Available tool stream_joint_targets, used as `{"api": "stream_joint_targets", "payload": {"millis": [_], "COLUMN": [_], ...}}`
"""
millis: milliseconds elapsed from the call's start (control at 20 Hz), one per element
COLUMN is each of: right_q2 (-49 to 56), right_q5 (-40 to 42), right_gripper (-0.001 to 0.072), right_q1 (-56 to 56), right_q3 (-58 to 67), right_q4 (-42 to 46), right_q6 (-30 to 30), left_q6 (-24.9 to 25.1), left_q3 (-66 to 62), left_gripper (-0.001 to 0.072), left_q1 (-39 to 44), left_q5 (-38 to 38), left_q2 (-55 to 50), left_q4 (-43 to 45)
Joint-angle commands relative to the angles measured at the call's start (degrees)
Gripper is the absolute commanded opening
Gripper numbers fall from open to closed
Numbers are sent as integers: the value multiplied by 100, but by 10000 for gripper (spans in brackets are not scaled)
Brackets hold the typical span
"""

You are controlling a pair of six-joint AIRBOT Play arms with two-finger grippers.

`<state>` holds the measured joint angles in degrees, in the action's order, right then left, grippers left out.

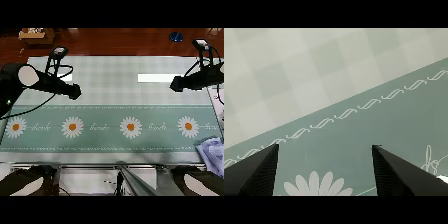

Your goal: Fold the shirts.

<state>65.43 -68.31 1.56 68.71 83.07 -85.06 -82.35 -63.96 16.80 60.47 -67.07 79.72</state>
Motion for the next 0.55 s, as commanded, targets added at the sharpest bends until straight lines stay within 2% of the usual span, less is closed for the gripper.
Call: {"api": "stream_joint_targets", "payload": {"millis": [0, 500], "right_q2": [0, 0], "right_q5": [2, 2], "right_gripper": [592, 592], "right_q1": [4, 4], "right_q3": [2, 2], "right_q4": [0, -2], "right_q6": [0, 2], "left_q6": [0, 0], "left_q3": [-4, -4], "left_gripper": [720, 720], "left_q1": [0, 0], "left_q5": [-4, -4], "left_q2": [-31, -70], "left_q4": [4, 2]}}
